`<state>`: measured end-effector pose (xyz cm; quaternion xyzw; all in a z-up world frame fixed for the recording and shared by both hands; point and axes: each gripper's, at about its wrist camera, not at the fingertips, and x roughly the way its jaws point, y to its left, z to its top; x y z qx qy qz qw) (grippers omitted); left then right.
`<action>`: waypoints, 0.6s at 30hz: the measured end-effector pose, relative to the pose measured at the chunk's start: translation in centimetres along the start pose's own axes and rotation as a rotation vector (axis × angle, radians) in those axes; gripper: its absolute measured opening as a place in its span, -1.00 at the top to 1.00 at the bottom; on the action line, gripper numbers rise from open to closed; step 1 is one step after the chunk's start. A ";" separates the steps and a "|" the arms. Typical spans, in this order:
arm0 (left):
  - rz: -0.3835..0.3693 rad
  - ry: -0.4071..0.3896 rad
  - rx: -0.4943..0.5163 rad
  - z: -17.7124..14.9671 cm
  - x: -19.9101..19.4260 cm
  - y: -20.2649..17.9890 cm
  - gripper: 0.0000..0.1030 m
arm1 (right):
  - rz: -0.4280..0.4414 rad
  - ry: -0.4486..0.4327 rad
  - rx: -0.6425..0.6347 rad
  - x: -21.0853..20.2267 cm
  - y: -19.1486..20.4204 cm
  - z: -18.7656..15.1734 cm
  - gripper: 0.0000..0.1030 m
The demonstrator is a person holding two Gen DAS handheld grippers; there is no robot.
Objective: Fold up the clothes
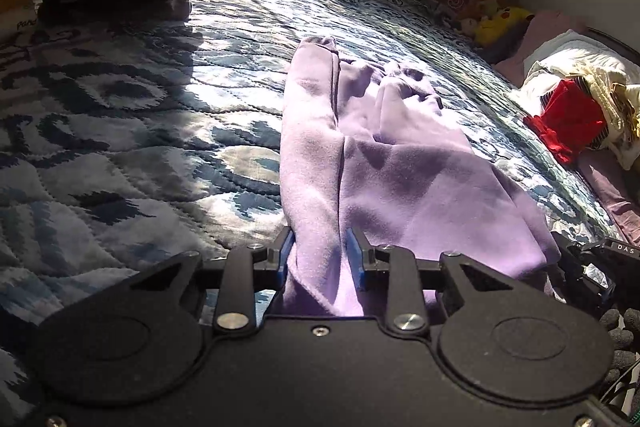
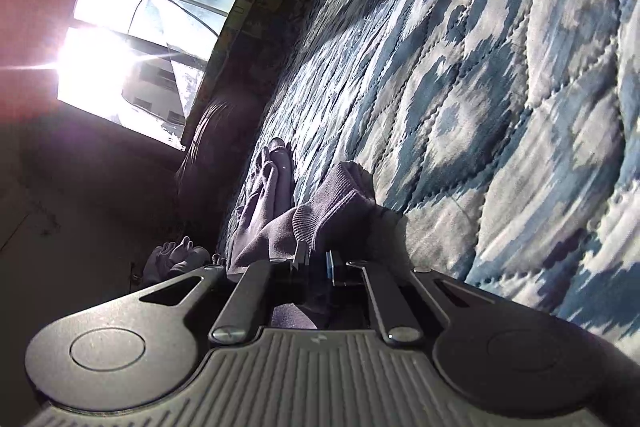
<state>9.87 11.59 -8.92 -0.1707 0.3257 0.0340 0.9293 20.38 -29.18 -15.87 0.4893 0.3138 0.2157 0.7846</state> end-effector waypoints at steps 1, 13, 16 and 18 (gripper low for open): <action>0.020 -0.009 0.031 -0.1 -0.1 -0.3 0.49 | 0.000 0.000 -0.001 0.0 0.0 0.0 0.81; 0.025 -0.052 0.095 -1.7 -6.9 -2.2 0.17 | 0.022 -0.022 -0.001 -0.2 -0.3 0.1 0.81; -0.034 0.022 0.159 -2.5 -4.3 -2.6 0.05 | 0.030 -0.033 0.007 -0.6 -0.4 0.2 0.81; -0.020 0.016 0.236 -2.9 -4.0 -3.1 0.07 | 0.037 -0.041 0.013 -0.8 -0.5 0.4 0.81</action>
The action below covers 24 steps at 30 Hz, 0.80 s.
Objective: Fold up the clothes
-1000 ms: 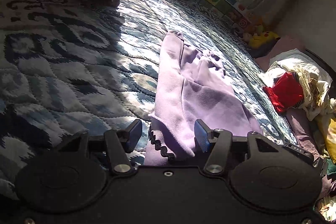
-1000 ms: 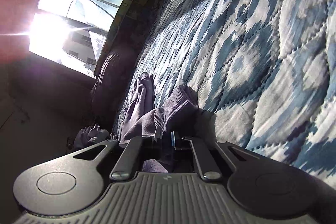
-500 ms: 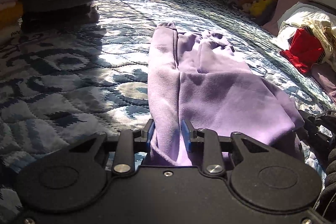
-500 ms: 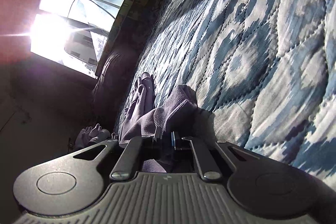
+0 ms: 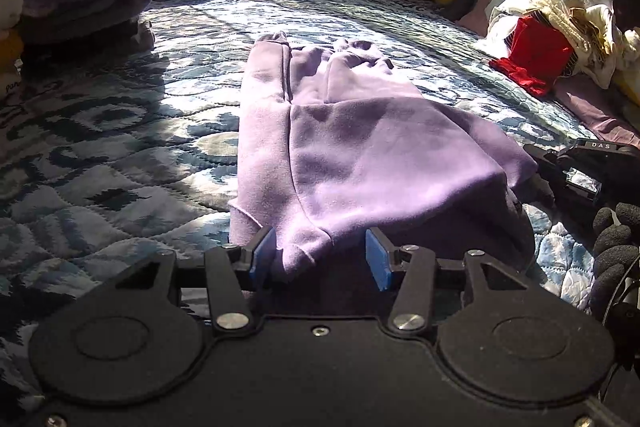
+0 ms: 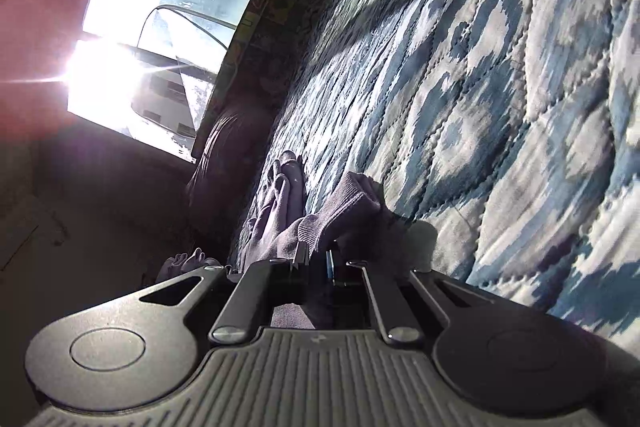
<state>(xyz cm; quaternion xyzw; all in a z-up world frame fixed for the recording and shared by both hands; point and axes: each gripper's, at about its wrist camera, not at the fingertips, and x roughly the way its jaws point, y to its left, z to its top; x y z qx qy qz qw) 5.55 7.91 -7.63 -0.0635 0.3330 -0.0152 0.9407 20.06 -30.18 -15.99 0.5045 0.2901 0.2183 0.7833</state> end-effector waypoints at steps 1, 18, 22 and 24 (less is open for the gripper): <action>-0.013 0.002 0.003 0.1 -0.4 0.1 0.07 | 0.004 -0.003 0.003 -0.1 0.0 0.1 0.81; 0.151 0.026 0.458 -2.0 -1.4 -1.7 0.71 | 0.038 0.000 -0.055 0.0 0.5 0.3 0.82; 0.182 0.030 0.587 -2.5 -1.3 -3.2 0.78 | 0.066 -0.035 -0.102 -0.4 1.4 1.7 0.83; 0.178 0.050 0.618 -3.1 -0.6 -3.4 0.79 | 0.066 -0.047 -0.106 -0.5 1.2 2.4 0.83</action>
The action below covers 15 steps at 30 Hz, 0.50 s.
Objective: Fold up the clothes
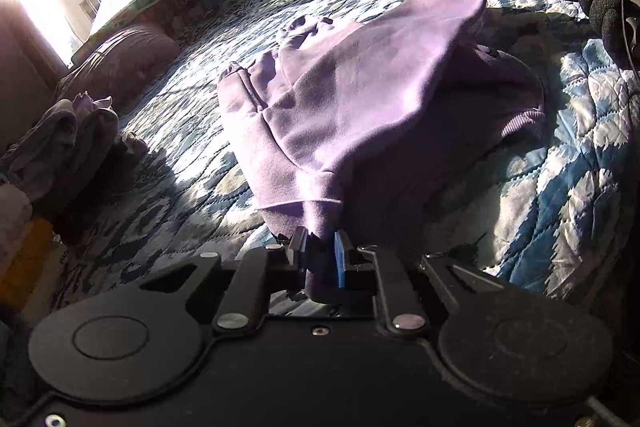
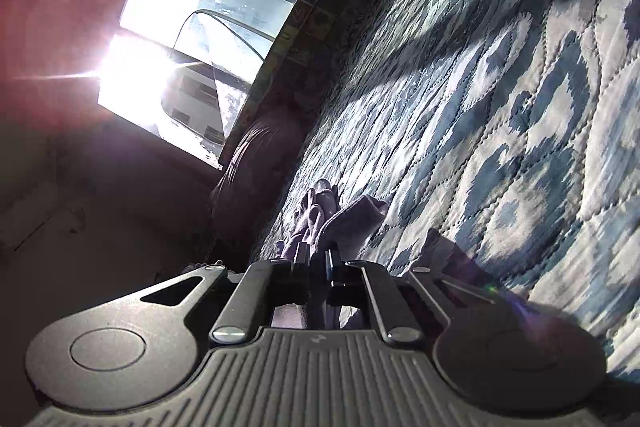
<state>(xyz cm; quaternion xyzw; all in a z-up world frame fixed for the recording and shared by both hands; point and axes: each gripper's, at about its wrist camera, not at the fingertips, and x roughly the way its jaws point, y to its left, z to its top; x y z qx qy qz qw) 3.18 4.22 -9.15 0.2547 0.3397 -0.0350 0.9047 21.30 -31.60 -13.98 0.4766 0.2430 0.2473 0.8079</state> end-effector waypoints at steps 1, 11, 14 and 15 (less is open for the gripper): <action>0.000 0.007 0.012 -0.2 0.5 -0.3 0.79 | -0.016 0.001 -0.002 0.2 -0.3 0.2 0.83; -0.129 -0.027 -0.063 -1.3 -3.1 2.8 0.24 | -0.106 0.028 0.154 -0.2 -2.3 -0.3 0.55; -0.143 -0.046 -0.119 -1.5 -4.3 4.1 0.25 | -0.089 0.029 0.176 -1.2 -1.9 -0.9 0.33; -0.140 -0.047 -0.126 -1.4 -4.2 4.2 0.25 | -0.087 0.037 0.167 -1.3 -1.5 -1.2 0.28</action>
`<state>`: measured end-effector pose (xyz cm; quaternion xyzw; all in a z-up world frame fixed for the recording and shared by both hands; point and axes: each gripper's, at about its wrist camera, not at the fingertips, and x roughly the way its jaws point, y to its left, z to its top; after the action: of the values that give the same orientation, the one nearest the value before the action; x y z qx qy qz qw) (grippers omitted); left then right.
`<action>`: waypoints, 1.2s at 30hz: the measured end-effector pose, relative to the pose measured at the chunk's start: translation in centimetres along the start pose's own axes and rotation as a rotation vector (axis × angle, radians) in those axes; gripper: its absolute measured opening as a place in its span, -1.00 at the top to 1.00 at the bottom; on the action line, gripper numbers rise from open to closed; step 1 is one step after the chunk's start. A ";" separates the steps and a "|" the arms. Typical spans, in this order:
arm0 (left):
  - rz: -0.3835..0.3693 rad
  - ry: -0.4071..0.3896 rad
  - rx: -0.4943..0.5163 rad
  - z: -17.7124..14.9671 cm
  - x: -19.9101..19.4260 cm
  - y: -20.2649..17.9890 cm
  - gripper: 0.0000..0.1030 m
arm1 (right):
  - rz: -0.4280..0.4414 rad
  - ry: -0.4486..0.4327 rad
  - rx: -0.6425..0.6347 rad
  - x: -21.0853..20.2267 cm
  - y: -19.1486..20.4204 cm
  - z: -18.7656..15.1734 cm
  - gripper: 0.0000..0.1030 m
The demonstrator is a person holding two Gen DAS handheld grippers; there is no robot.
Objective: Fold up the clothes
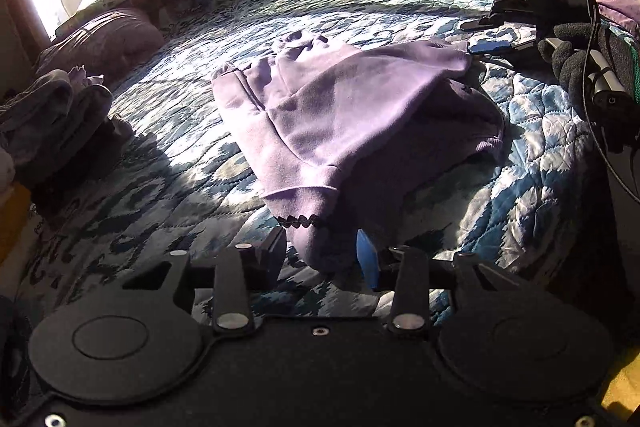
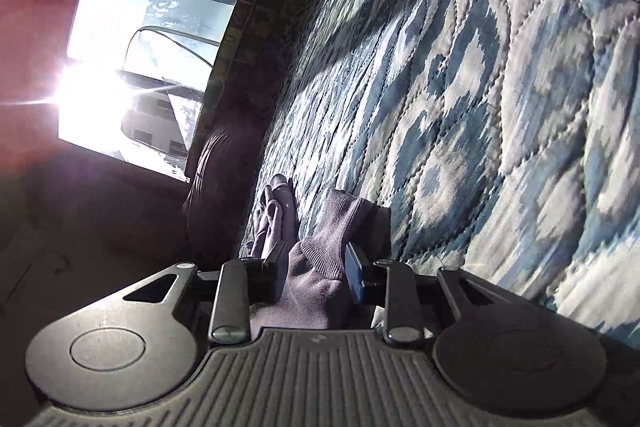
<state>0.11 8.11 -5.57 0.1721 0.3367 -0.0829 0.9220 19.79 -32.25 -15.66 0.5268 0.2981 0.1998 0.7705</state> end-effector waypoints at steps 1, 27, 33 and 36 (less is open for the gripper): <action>0.003 -0.002 -0.006 0.1 0.1 0.1 0.25 | 0.001 0.013 -0.008 0.0 0.3 -0.6 0.23; -0.011 -0.083 -0.162 4.9 1.9 4.3 0.57 | -0.061 0.000 -0.035 3.5 1.0 -1.7 0.87; -0.071 0.009 -0.238 6.1 10.6 5.8 0.63 | -0.060 -0.004 -0.066 3.0 0.4 -2.1 0.89; -0.139 0.036 -0.250 5.2 13.9 4.9 0.64 | -0.065 -0.014 -0.085 2.7 0.3 -2.1 0.92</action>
<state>15.08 10.24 -9.63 0.0336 0.3722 -0.1010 0.9220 20.40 -28.94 -16.61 0.4851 0.3011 0.1835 0.8002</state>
